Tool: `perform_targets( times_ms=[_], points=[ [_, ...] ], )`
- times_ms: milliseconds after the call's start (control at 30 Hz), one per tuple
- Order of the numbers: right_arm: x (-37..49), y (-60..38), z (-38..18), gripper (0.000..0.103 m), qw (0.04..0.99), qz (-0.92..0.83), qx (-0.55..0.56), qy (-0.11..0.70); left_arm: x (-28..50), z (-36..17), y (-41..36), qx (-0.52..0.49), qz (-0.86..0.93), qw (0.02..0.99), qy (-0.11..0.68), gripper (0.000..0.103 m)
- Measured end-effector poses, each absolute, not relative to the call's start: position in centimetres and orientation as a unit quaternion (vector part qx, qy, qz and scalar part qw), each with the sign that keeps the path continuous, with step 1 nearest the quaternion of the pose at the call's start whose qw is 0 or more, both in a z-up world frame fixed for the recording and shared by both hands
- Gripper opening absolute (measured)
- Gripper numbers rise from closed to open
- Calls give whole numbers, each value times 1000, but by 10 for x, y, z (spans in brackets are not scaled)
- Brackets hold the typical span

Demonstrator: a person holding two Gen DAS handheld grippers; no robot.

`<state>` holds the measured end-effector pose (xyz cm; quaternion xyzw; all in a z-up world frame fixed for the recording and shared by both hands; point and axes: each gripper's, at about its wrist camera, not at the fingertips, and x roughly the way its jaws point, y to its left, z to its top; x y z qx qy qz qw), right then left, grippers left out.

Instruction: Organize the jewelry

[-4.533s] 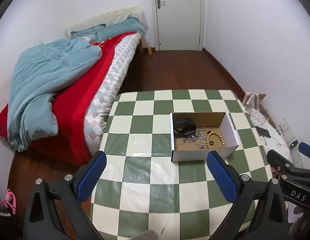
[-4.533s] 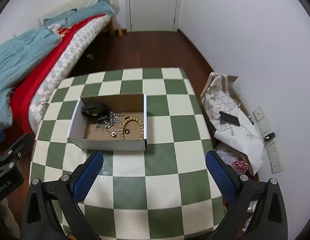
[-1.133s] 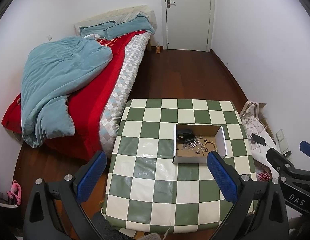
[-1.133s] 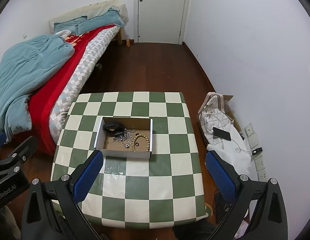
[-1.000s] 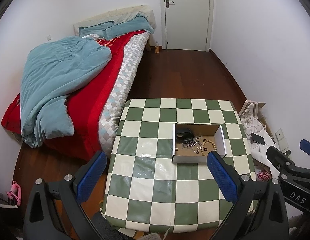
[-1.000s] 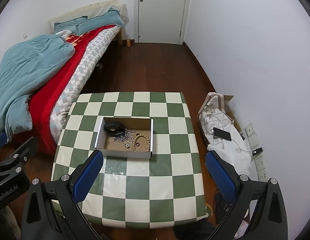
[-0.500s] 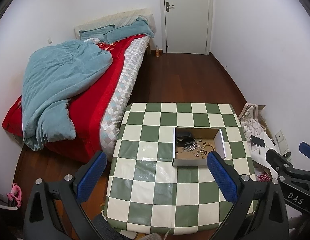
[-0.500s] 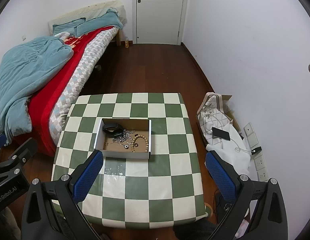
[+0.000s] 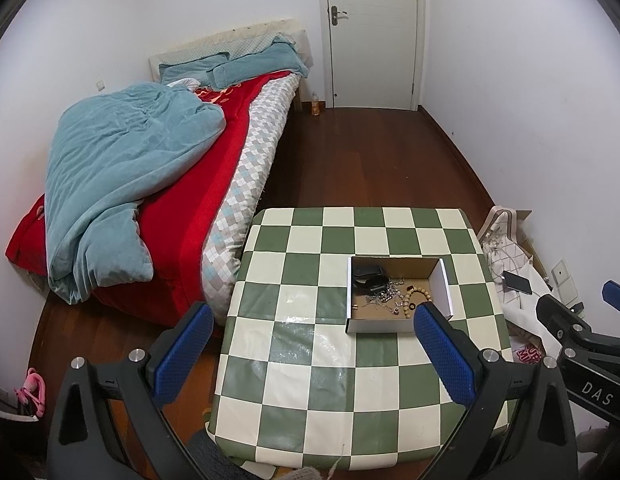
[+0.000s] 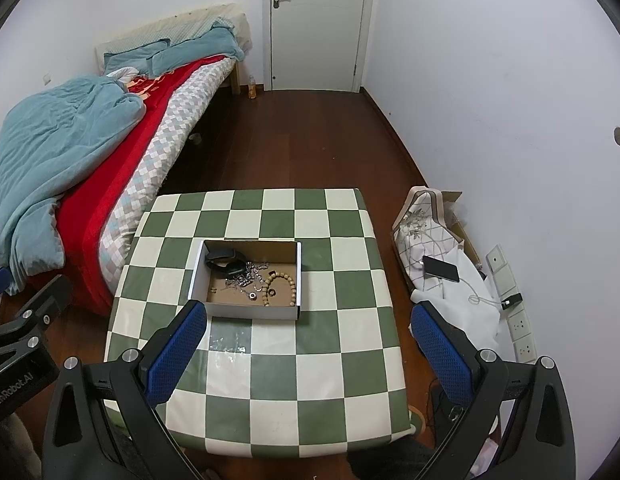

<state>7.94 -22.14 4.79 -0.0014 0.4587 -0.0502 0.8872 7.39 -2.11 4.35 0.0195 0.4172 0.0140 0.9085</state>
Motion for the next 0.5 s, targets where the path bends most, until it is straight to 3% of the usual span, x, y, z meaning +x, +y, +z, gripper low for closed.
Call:
perform_targets(
  times_ms=[500],
  points=[
    [80,-221,54,103,889,-53,-3,456,74,43,-20,19,14,907,420,103]
  ],
)
